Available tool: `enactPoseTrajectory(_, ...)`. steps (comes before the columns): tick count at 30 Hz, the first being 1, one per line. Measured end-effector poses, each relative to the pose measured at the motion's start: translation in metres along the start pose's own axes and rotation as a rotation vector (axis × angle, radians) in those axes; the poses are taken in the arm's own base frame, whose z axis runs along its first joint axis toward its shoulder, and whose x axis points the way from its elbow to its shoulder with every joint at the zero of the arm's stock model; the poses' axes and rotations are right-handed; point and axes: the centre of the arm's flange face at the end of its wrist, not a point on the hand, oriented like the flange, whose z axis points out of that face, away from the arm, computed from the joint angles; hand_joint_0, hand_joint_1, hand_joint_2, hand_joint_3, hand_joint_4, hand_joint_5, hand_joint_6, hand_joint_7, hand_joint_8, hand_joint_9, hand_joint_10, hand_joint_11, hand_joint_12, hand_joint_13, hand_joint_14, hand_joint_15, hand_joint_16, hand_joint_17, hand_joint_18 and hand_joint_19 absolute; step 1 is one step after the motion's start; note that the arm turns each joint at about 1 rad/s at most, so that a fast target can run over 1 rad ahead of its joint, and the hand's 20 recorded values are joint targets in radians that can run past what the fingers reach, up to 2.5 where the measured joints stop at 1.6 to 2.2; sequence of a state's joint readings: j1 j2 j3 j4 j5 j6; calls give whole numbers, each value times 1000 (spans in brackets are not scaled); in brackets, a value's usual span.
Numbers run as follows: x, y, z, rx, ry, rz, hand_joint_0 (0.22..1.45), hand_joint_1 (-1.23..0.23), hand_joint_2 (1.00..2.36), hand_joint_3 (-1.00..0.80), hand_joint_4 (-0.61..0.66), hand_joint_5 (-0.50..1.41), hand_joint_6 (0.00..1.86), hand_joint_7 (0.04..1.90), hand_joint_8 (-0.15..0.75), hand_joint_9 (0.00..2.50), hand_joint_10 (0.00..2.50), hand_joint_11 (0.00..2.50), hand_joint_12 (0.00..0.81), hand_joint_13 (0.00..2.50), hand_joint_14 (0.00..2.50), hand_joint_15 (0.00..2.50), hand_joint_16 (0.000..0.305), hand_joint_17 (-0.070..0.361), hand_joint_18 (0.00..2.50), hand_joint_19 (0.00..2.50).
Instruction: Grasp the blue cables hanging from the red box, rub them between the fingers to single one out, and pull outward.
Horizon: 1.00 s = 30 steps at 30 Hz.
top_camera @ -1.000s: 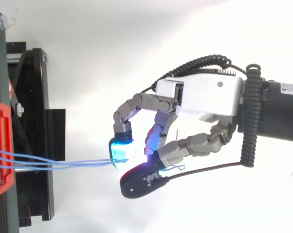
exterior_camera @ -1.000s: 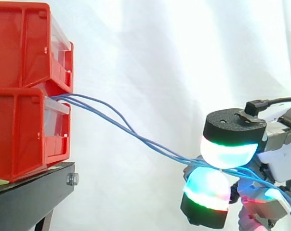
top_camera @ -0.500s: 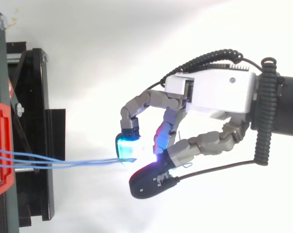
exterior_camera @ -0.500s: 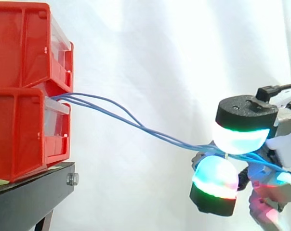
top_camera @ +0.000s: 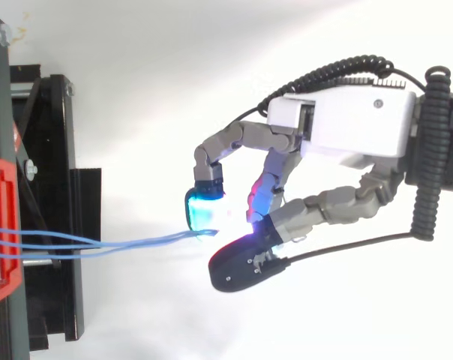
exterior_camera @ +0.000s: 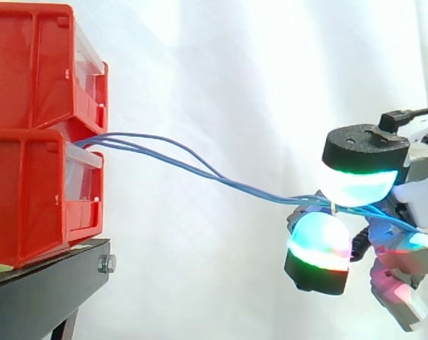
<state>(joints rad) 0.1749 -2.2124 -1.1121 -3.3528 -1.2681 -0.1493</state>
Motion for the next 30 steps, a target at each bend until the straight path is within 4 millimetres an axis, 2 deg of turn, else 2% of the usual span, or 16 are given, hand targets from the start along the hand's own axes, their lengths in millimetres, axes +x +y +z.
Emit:
enactPoseTrajectory(9, -10, 6, -6, -5, -9, -21, 544, -686, 1000, -500, 117, -102, 708, 1131, 257, 1361, 25, 713, 320, 1081, 31, 697, 49, 110, 814, 709)
enactPoseTrajectory(13, -11, 7, -7, -6, -10, -22, 586, -715, 1007, -405, 109, -113, 756, 1135, 251, 1359, 24, 734, 315, 1075, 32, 702, 48, 107, 801, 710)
enactPoseTrajectory(21, -13, 17, -14, -23, -12, -20, 585, -764, 1019, -197, 109, -141, 846, 1148, 265, 1320, 26, 763, 321, 1067, 32, 695, 48, 108, 795, 703)
enactPoseTrajectory(23, -14, 18, -14, -24, -12, -20, 596, -790, 1021, -164, 81, -143, 849, 1177, 271, 1312, 26, 758, 318, 1059, 30, 699, 48, 107, 793, 696)
enactPoseTrajectory(26, -14, 18, -14, -26, -14, -19, 627, -844, 1023, -157, 0, -155, 880, 1126, 269, 1285, 26, 767, 316, 1039, 32, 693, 47, 107, 783, 678)
enactPoseTrajectory(30, -14, 18, -14, -30, -17, -16, 685, -903, 1020, -229, -44, -166, 897, 1132, 257, 1241, 26, 766, 311, 1021, 33, 689, 47, 105, 773, 651)
